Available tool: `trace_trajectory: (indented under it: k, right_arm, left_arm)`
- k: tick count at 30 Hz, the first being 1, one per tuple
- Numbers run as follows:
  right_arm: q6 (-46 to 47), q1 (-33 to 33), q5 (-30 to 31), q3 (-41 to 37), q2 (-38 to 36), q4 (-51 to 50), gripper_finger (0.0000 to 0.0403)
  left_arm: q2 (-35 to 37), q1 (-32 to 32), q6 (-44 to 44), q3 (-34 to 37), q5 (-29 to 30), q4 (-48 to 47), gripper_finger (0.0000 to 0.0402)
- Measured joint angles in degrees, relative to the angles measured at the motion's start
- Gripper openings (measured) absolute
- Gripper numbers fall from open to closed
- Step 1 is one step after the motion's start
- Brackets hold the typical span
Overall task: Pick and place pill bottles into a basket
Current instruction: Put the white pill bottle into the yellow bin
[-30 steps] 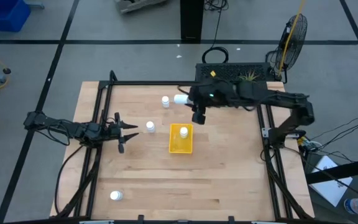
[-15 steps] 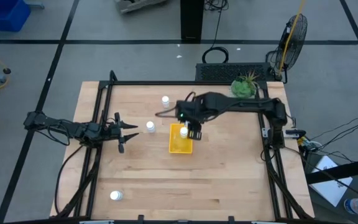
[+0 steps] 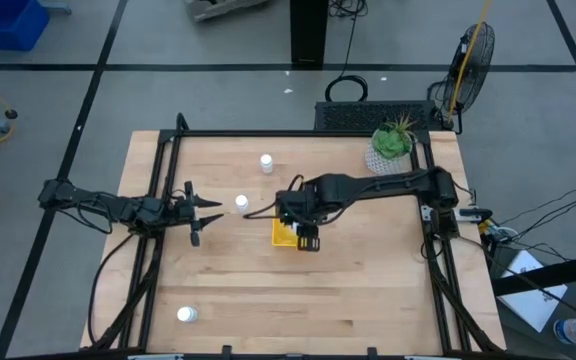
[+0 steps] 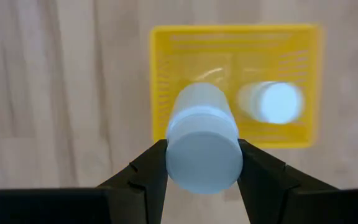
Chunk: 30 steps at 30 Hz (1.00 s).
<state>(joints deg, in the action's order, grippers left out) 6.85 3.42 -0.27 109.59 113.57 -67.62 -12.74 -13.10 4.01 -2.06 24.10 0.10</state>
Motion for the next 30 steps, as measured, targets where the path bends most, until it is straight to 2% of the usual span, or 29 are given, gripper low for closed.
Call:
trace_trajectory:
  k: [13,20,30]
  right_arm:
    - [0.99,-0.05,-5.51,-10.74,-0.03,7.74,0.0150]
    - [1.72,-0.07,-8.87,-12.24,-0.03,10.08,0.0150]
    - [1.51,-0.44,-9.01,-12.30,-0.03,10.26,0.0150]
  left_arm:
    - [-0.01,0.00,-0.11,-0.01,0.02,0.04,0.0152]
    - [-0.01,0.00,0.28,-0.03,0.02,0.08,0.0152]
    - [-0.01,0.00,0.26,-0.03,0.02,0.11,0.0152]
